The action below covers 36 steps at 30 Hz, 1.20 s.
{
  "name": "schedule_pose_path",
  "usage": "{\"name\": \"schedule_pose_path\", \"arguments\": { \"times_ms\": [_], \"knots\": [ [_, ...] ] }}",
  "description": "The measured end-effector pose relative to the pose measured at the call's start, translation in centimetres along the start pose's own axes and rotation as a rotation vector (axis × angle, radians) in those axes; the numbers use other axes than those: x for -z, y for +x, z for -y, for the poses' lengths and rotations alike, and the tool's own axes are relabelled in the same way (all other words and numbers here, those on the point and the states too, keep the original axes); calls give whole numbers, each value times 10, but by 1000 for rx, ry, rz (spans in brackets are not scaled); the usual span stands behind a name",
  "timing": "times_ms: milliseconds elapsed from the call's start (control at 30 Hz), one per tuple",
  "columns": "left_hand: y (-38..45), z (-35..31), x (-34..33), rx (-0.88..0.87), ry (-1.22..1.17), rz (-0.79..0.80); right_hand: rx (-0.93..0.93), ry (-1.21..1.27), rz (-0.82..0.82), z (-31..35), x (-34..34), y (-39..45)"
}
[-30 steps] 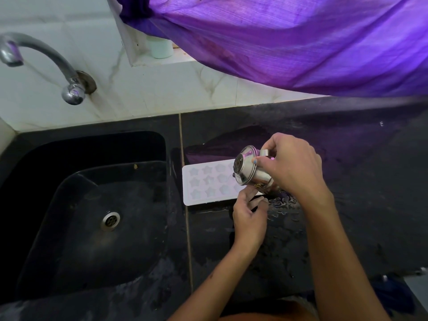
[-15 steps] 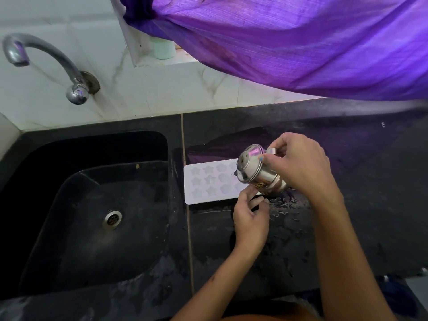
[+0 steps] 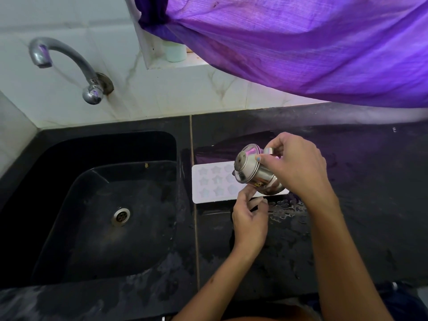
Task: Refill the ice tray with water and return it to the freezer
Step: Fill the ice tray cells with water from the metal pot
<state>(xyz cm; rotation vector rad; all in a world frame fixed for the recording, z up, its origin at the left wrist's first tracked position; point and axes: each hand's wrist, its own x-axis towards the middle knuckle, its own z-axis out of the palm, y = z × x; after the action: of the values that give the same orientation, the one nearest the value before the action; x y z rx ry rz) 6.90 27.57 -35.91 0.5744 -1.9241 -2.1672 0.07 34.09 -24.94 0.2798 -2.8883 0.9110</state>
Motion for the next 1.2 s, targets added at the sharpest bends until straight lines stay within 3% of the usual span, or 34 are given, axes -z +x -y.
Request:
{"name": "schedule_pose_path", "arguments": {
  "times_ms": [1200],
  "knots": [
    [0, -2, 9, 87, -73, -21, 66, -61, -35, 12, -15, -5]
  ]
}}
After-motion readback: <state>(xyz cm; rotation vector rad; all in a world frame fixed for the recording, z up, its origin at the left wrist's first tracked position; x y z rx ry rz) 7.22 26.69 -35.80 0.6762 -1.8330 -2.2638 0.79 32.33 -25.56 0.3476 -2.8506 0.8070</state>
